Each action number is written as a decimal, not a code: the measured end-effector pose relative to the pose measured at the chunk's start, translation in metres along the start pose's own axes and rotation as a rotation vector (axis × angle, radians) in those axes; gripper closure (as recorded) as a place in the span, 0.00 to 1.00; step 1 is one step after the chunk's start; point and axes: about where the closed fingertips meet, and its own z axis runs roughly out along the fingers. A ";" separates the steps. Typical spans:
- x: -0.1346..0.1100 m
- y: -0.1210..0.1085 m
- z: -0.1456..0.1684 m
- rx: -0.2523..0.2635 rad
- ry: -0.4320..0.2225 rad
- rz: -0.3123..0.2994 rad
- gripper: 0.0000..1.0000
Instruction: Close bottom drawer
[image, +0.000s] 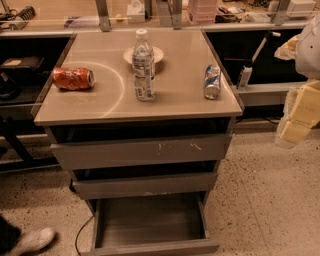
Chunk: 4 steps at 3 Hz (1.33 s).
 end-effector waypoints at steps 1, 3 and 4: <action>0.000 0.000 0.000 0.000 0.000 0.000 0.00; 0.000 0.000 0.000 0.000 0.000 0.000 0.38; 0.000 0.000 0.000 0.000 0.000 0.000 0.62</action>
Offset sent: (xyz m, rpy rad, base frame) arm 0.0000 0.0000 0.0000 0.0000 0.0000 0.0000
